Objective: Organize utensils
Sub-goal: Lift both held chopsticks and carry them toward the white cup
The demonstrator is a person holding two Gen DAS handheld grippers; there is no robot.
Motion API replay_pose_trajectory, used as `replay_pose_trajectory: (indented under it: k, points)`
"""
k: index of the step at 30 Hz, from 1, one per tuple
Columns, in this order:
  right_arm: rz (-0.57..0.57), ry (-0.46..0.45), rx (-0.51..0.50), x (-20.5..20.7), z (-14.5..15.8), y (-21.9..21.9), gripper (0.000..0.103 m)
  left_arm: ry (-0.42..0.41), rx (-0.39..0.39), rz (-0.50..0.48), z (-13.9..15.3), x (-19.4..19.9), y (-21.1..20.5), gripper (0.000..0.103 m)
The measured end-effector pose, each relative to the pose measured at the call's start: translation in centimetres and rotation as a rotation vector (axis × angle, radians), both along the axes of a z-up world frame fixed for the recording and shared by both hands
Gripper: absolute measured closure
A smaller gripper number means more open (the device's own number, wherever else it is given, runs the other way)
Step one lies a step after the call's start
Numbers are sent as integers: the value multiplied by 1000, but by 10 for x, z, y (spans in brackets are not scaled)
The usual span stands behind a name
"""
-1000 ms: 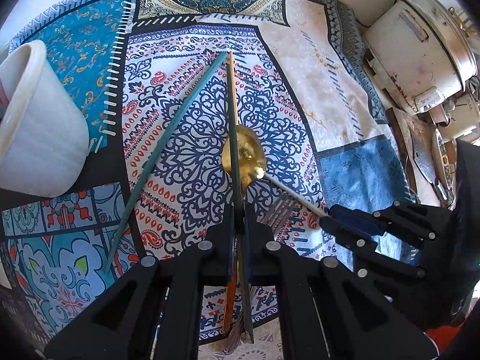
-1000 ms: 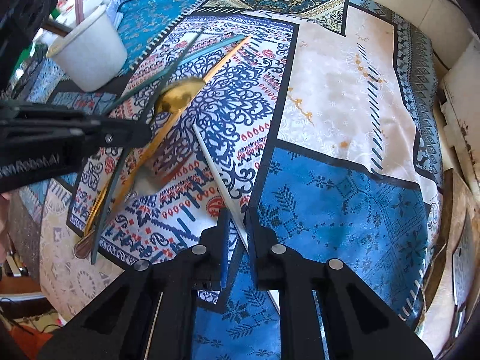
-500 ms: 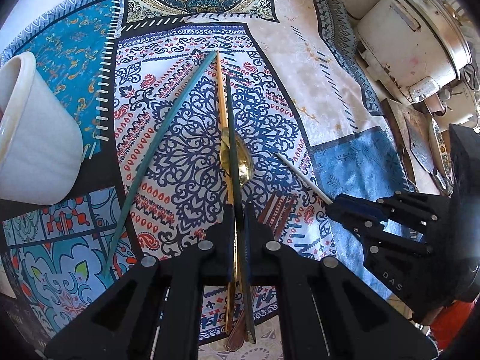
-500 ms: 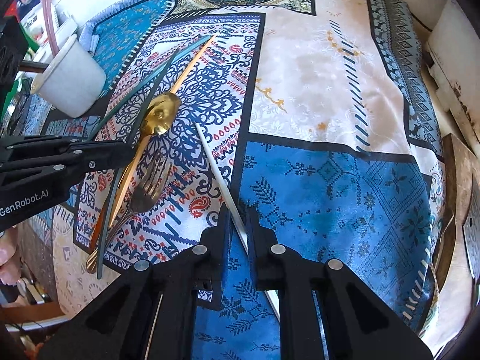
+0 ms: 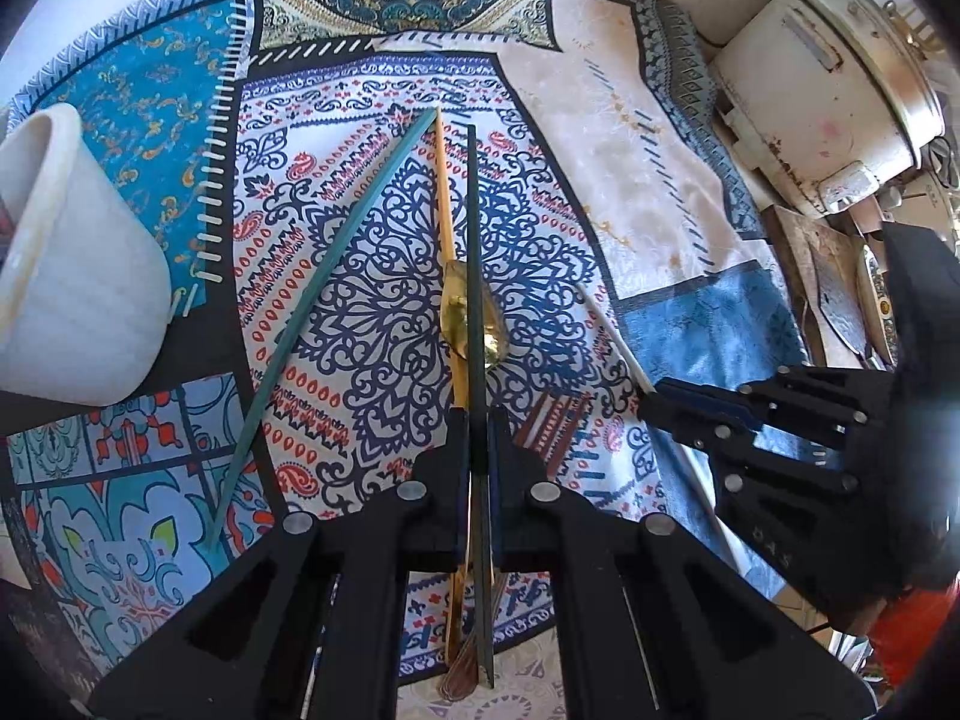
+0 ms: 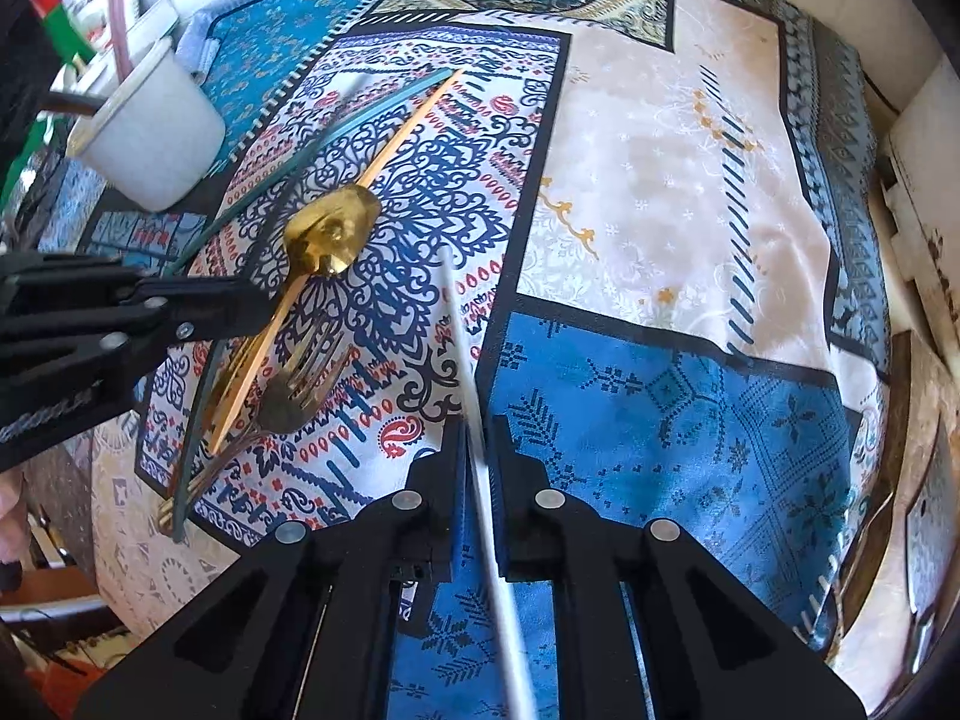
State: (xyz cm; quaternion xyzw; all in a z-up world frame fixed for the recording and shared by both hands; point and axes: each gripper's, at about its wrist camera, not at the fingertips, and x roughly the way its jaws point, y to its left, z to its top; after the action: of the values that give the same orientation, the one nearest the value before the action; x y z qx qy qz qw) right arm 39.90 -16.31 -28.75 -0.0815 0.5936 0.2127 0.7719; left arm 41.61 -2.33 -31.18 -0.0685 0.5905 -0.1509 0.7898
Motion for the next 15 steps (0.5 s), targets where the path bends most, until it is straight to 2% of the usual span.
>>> replay_pose_trajectory:
  k: [2,6,15]
  points:
    - [-29,23,34,1,-1,-4,98,-10,0,-1,4,-2,2,99]
    - [-54,13,46,-1,1,-12,98,-31,-3,3,14,-8,6,99]
    - [-100,-69,82,-14,32,-38,98,-100,13,-34,36,-21,-2,99]
